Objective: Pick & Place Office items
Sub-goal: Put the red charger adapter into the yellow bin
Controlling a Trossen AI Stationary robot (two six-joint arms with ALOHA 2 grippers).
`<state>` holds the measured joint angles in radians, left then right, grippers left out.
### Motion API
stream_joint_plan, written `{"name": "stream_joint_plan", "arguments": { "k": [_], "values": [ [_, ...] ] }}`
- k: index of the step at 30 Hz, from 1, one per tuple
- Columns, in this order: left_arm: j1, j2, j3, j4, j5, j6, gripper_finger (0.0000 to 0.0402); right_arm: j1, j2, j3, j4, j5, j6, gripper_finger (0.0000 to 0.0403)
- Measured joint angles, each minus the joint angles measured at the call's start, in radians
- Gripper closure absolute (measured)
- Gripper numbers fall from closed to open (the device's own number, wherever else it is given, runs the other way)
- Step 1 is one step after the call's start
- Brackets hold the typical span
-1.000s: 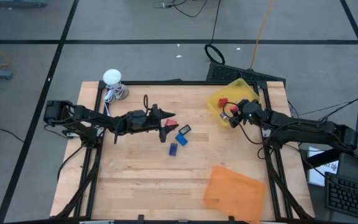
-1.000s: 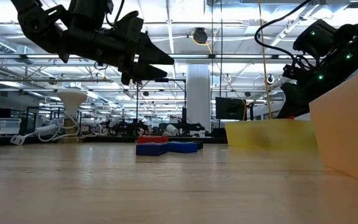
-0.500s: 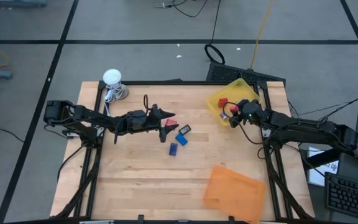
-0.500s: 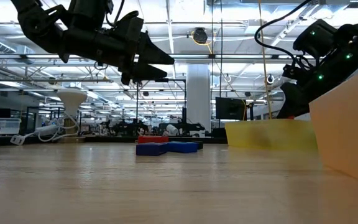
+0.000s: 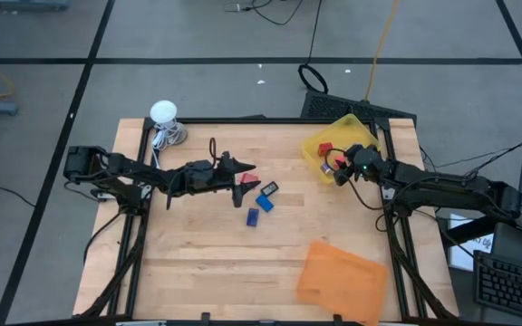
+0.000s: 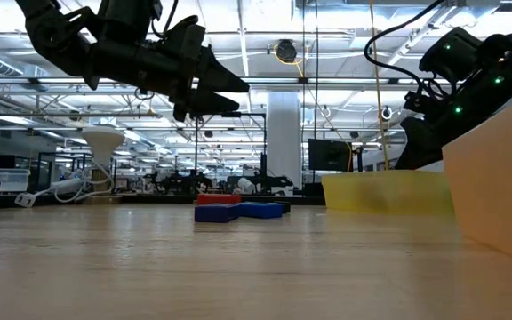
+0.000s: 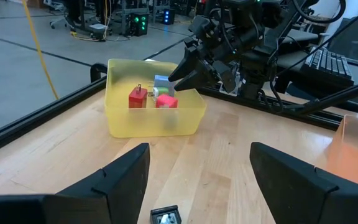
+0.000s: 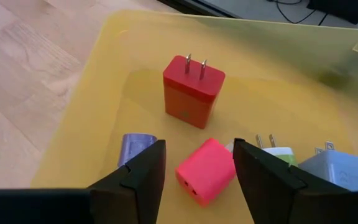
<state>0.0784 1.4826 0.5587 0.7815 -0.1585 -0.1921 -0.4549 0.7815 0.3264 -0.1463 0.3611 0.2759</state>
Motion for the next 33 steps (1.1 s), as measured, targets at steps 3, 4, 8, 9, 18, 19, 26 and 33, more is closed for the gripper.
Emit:
{"name": "stream_joint_plan", "arguments": {
  "k": [3, 4, 8, 9, 18, 19, 26, 33],
  "values": [
    [0.0, 0.0, 0.0, 0.0, 0.0, -0.001, 0.0118, 0.0, 0.0, 0.0, 0.0, 0.0, 0.0, 0.0221],
    [0.0, 0.0, 0.0, 0.0, 0.0, -0.002, 0.0117, 0.0, 0.0, 0.0, 0.001, 0.0, 0.0, 0.0221],
    [0.0, 0.0, 0.0, 0.008, 0.0, -0.006, 0.0116, 0.0, 0.0, 0.0, 0.015, 0.0, 0.0, 0.0221],
    [0.0, 0.0, 0.0, 0.016, -0.001, -0.017, 0.0117, 0.0, 0.0, 0.0, 0.027, 0.0, 0.0, 0.0221],
    [0.0, 0.0, 0.0, -0.005, -0.064, -0.125, 0.0125, 0.017, 0.0, 0.0, 0.268, -0.389, -0.05, 0.022],
    [0.0, 0.0, 0.0, -0.018, -0.064, -0.124, 0.0123, 0.025, 0.0, 0.0, 0.291, -0.437, -0.052, 0.022],
    [0.0, 0.003, 0.0, -0.038, -0.142, -0.155, 0.0117, 0.117, 0.0, 0.0, 0.487, -0.725, -0.049, 0.022],
    [0.001, 0.006, 0.001, -0.299, -0.156, -0.289, 0.013, 0.219, 0.0, 0.0, 0.592, -0.757, -0.052, 0.022]
  ]
}}
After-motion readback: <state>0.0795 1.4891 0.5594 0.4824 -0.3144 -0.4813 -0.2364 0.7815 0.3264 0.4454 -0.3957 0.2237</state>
